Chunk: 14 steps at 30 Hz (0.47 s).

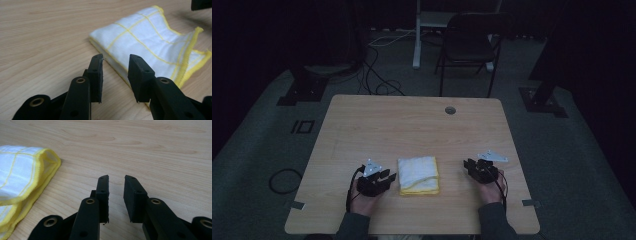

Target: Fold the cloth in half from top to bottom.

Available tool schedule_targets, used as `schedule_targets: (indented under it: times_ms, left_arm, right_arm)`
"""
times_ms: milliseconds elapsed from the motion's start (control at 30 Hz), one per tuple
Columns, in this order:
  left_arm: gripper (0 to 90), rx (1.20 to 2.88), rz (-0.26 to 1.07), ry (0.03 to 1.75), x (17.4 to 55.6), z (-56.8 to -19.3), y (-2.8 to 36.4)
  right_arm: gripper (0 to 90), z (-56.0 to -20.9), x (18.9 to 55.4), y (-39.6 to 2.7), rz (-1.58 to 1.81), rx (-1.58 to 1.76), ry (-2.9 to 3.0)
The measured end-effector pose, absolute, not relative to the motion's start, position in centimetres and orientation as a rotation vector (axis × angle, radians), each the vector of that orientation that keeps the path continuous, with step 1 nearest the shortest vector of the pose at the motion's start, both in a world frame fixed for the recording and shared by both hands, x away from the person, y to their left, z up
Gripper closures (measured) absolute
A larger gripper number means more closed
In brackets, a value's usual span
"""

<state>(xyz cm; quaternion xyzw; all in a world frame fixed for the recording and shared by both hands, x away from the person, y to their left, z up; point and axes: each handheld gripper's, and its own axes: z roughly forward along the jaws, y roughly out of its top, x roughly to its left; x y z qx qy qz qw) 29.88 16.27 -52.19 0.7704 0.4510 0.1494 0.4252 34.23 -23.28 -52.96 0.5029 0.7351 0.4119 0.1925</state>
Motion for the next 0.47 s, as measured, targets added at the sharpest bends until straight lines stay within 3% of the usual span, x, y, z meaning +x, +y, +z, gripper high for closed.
schedule_targets:
  times_ms: [467]
  left_arm:
    - [64.7,1.869,0.362,1.196,30.7,-52.0,18.1]
  right_arm:
    - [75.0,-53.4,34.9,-24.3,1.152,1.461,2.036]
